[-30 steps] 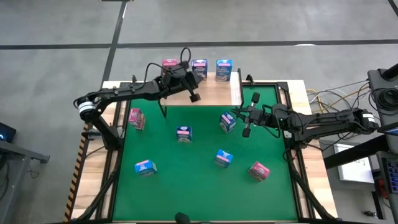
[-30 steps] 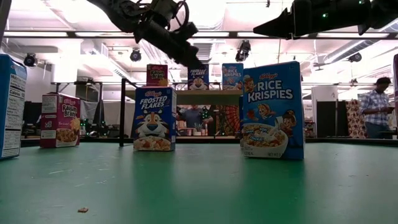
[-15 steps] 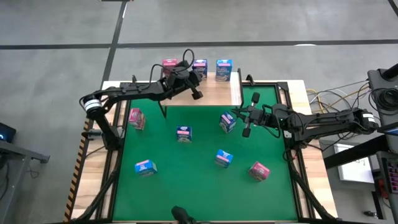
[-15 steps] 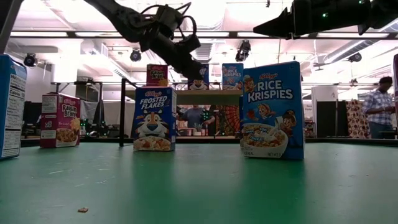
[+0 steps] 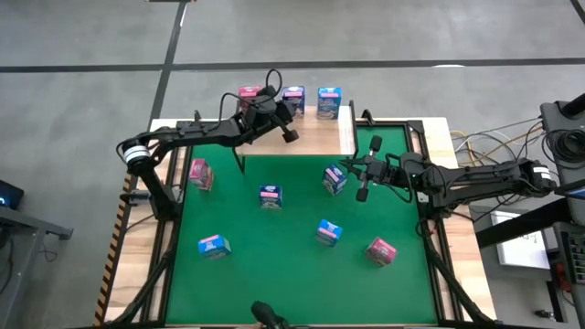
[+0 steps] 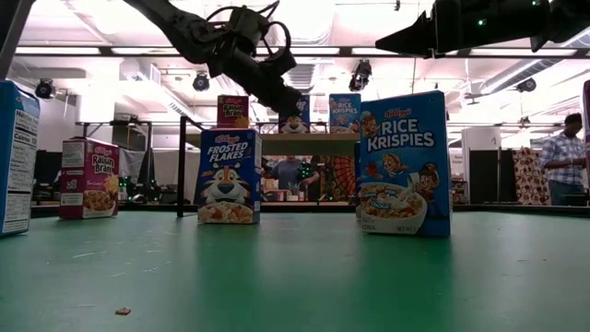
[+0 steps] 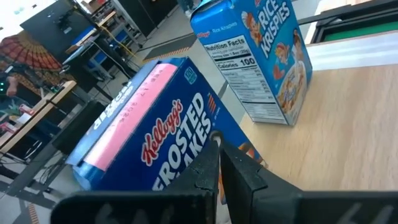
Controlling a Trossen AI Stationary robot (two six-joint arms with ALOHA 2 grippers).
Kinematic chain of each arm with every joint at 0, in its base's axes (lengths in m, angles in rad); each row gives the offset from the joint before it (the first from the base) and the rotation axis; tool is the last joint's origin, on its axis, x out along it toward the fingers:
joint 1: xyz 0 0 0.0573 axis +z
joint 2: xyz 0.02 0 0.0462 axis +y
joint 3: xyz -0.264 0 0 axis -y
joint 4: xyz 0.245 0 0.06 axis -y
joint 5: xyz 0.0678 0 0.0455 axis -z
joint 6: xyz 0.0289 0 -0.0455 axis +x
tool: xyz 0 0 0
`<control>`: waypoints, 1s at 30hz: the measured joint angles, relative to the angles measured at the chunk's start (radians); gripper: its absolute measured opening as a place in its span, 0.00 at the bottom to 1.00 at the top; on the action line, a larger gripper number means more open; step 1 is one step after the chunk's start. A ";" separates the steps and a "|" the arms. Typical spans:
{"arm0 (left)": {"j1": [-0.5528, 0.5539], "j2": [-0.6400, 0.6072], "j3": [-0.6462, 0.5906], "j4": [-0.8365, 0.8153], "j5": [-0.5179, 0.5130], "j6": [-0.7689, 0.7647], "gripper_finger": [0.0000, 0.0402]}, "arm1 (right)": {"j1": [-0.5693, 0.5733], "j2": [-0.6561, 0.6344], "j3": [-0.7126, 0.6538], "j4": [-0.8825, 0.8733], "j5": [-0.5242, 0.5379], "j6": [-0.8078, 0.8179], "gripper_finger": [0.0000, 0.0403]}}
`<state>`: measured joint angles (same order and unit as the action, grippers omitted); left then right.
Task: Stack cereal on shelf
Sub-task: Adjust the cereal boxes on the shelf
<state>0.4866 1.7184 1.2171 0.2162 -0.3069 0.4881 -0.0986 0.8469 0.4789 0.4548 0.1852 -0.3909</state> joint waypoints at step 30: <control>-0.141 -0.535 -0.325 -0.129 0.178 -0.132 0.00 | 0.000 0.000 0.000 0.001 0.000 0.055 0.03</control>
<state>0.3457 1.1835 0.8924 0.0874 -0.1286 0.3557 -0.0986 0.8471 0.4789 0.4560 0.1852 -0.3361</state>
